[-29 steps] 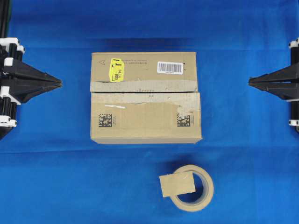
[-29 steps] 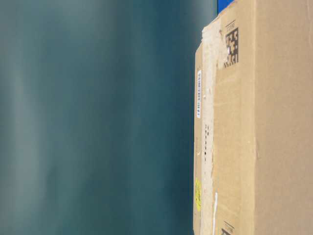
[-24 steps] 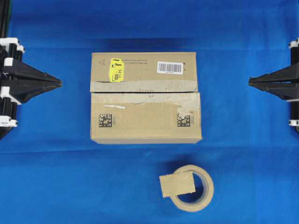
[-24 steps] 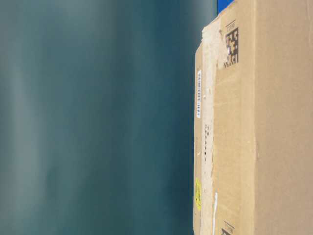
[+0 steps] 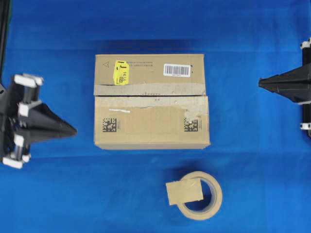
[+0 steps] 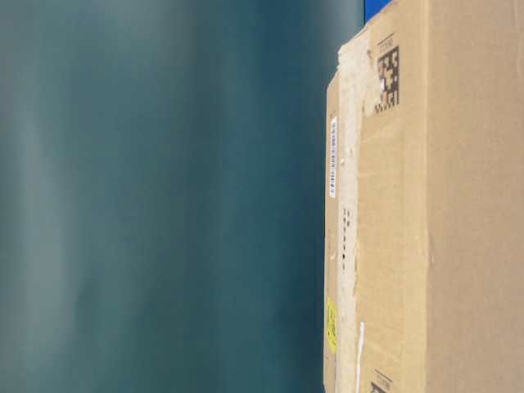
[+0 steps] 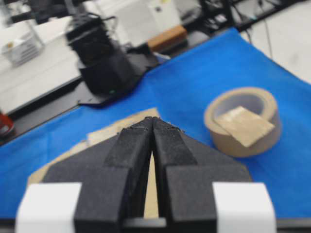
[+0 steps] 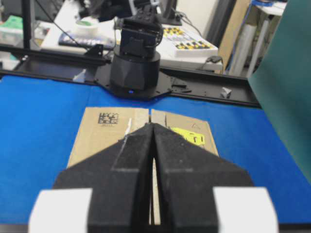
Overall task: Apply tape along the seams of the closed cardboard box to seal it securely.
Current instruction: 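Move the left gripper toward the beige tape roll in front of the box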
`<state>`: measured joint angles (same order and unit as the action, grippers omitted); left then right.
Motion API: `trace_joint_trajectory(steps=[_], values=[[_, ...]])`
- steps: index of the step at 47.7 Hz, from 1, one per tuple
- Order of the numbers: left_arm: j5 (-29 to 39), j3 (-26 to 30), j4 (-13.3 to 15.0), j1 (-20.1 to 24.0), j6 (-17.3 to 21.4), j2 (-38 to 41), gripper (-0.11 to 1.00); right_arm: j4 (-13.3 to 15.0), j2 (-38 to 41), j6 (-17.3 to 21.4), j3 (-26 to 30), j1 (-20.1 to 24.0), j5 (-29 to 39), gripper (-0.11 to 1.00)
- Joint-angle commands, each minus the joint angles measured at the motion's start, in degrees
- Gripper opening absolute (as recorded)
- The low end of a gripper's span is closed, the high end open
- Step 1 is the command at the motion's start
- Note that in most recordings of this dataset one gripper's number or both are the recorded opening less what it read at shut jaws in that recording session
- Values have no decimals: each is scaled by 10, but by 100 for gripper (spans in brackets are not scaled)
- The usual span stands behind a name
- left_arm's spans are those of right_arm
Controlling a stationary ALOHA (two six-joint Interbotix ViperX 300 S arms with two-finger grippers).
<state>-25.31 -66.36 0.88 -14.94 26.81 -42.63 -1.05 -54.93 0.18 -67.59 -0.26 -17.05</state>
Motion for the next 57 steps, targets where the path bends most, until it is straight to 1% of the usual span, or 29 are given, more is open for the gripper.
trace_joint_trajectory(steps=[1,4,6,9,12,17,18,20,21,24,31,32,35,42,57], values=[[-10,19,1,-25,30,30,0,-3,4,1,17,-3,-12,0],[-12,25,1,-42,59,51,2,-3,4,1,17,-4,-18,0],[-16,30,1,-53,78,66,7,-3,4,1,17,-4,-24,0],[-21,38,1,-68,105,91,22,-3,6,0,17,-5,-27,0],[-20,51,1,-81,145,127,39,-3,7,0,16,-7,-30,0],[-18,75,2,-93,223,186,71,-2,11,0,15,-9,-31,0],[-18,80,1,-95,243,201,72,-2,11,-1,15,-9,-31,0],[-18,92,2,-95,279,227,68,-2,12,-2,15,-9,-31,0],[-18,102,2,-95,308,247,66,-1,12,-2,15,-9,-31,0],[-18,123,4,-96,365,291,60,-1,14,-3,14,-9,-31,0],[-21,187,15,-98,460,394,60,0,18,-4,13,-9,-31,0],[-21,196,16,-98,467,407,60,0,18,-4,13,-9,-31,0],[-22,222,16,-98,478,440,60,1,18,-5,13,-9,-31,0],[-22,271,16,-95,487,499,60,7,18,-6,13,-9,-29,0],[-22,328,16,-72,488,576,60,11,19,-11,12,-9,-27,0]])
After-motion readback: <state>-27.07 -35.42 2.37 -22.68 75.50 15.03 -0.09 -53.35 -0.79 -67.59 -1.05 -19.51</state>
